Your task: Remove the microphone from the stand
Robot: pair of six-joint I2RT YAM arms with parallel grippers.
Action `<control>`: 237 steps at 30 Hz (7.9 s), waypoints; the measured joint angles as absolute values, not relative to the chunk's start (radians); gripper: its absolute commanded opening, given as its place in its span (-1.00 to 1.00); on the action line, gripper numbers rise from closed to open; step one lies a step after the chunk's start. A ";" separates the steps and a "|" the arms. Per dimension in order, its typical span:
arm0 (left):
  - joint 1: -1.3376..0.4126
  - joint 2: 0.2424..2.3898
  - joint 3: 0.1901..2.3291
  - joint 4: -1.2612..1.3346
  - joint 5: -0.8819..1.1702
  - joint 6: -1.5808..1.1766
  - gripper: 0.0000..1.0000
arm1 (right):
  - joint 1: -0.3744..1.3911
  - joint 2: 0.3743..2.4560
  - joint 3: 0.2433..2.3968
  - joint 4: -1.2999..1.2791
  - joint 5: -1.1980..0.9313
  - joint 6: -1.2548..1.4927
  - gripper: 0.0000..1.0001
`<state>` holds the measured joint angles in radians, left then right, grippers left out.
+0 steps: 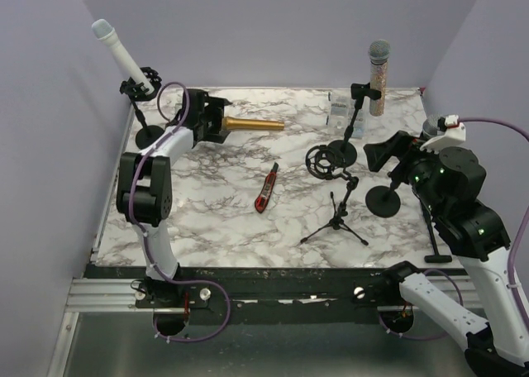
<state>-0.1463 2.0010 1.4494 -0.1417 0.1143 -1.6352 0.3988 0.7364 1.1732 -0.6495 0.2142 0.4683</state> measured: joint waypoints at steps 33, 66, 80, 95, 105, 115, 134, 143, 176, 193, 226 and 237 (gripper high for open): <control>-0.574 1.259 0.841 0.450 0.704 -0.970 0.98 | 0.388 0.689 1.029 -0.737 -0.083 0.562 1.00; -0.986 1.161 1.078 -0.121 0.072 -0.638 0.81 | 0.392 0.635 0.645 -0.659 -0.177 0.727 0.39; -0.986 1.087 1.076 -0.129 0.033 -0.612 0.81 | 0.392 0.668 0.611 -0.620 -0.201 0.714 -0.44; -0.986 1.068 1.050 -0.145 -0.003 -0.593 0.82 | 0.392 0.742 0.464 -0.239 -0.410 0.738 -0.99; -0.986 1.030 1.037 -0.155 -0.046 -0.588 0.82 | 0.453 0.858 0.582 -0.324 -0.240 0.699 -0.99; -0.986 1.028 1.024 -0.157 -0.057 -0.585 0.82 | 0.601 0.941 0.675 -0.359 -0.008 0.717 -0.27; -0.986 1.005 1.018 -0.160 -0.067 -0.580 0.86 | 0.517 0.737 0.470 -0.238 -0.207 0.795 0.42; -0.986 1.018 1.019 -0.160 -0.056 -0.580 0.92 | 0.198 0.833 0.300 0.144 -0.657 0.894 0.14; -0.986 1.064 1.034 -0.173 -0.067 -0.585 0.94 | 0.220 0.891 0.424 0.023 -0.612 0.722 -0.99; -0.986 1.015 1.034 -0.190 -0.156 -0.587 0.94 | 0.708 0.954 0.580 -0.147 0.171 0.681 -0.99; -1.051 1.774 2.125 -0.469 0.043 -0.384 0.98 | 0.715 0.962 0.543 -0.067 0.197 0.699 -0.99; -1.115 1.940 2.221 -0.502 -0.046 -0.314 0.98 | 0.715 0.957 0.543 -0.068 0.197 0.699 -0.99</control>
<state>-1.1152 1.9404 2.2211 -0.5022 -0.0460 -0.3138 0.7155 0.9573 0.5426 -0.0677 0.1970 0.6991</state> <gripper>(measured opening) 0.984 0.236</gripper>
